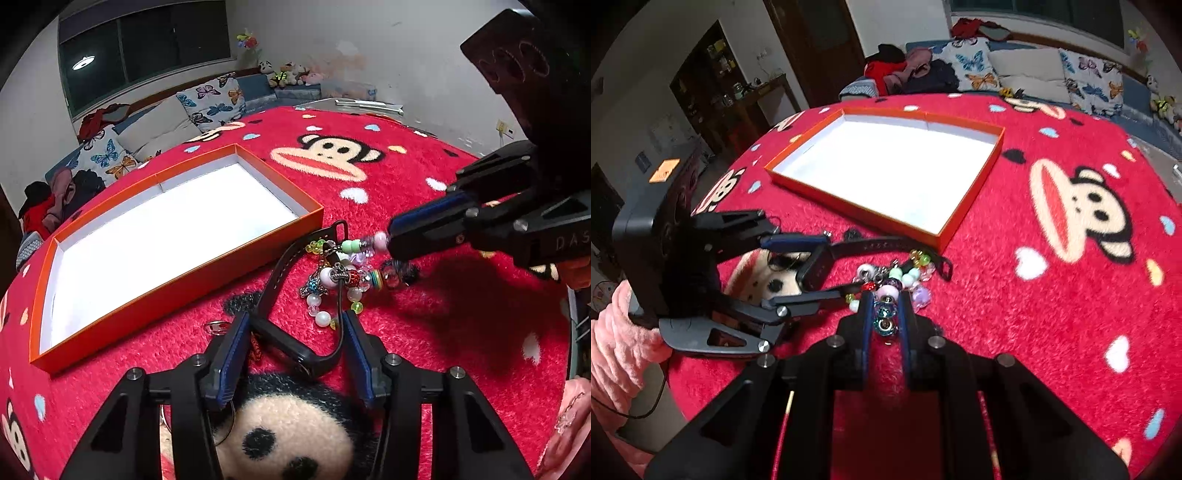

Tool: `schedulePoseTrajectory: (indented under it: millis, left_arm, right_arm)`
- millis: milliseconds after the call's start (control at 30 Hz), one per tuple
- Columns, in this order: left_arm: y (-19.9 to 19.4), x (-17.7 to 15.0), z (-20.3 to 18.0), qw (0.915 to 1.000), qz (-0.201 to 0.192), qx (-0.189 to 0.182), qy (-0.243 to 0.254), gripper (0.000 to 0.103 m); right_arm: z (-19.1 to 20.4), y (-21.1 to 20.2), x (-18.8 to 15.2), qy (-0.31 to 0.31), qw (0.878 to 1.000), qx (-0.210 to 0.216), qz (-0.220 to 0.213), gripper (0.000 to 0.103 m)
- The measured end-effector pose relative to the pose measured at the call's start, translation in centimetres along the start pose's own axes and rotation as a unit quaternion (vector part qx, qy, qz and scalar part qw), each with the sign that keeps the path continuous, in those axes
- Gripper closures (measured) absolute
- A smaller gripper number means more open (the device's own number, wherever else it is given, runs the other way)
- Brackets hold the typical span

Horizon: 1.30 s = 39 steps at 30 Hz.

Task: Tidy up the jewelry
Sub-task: 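Carry the band and bracelet into the orange tray and open both tools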

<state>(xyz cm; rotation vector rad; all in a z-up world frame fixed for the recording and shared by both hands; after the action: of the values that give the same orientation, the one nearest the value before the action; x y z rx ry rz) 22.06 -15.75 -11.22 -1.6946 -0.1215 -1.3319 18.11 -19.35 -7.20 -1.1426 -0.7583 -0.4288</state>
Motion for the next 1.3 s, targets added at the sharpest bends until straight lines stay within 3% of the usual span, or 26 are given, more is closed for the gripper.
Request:
schedulePoseTrajectory:
  millis: [433, 767, 1100, 1300]
  left_arm:
    - [-2.1, 0.6, -0.3, 0.9998, -0.01, 0.014, 0.007, 0.05]
    - [-4.6, 2.7, 0.8, 0.9993, -0.031, 0.018, -0.011, 0.05]
    - [-8.3, 7.1, 4.6, 0.9967, -0.067, 0.041, -0.019, 0.05]
    - [-8.7, 10.3, 9.2, 0.9932, -0.083, 0.079, -0.017, 0.05]
  right_arm:
    - [1.3, -3.2, 6.5, -0.013, 0.998, 0.022, -0.062, 0.089]
    - [0.5, -3.3, 10.4, -0.036, 0.996, 0.008, -0.086, 0.089]
    - [-0.6, -0.9, 12.1, -0.03, 0.997, 0.003, -0.077, 0.089]
    - [-1.7, 1.8, 12.8, -0.018, 0.998, -0.004, -0.065, 0.089]
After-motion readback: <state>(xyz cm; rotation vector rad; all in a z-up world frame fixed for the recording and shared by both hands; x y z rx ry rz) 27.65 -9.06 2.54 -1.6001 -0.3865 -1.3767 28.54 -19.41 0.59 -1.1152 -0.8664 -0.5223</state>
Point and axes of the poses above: each gripper's, at about its wrist camera, not at the fingertips, and y roughly the way its jaws point, z to its left, x to its top, the point moved 7 cm from there along y, roughly the way its jaws point, and after that the axes turned 13 degrees about -z, right-handed, at the moved point
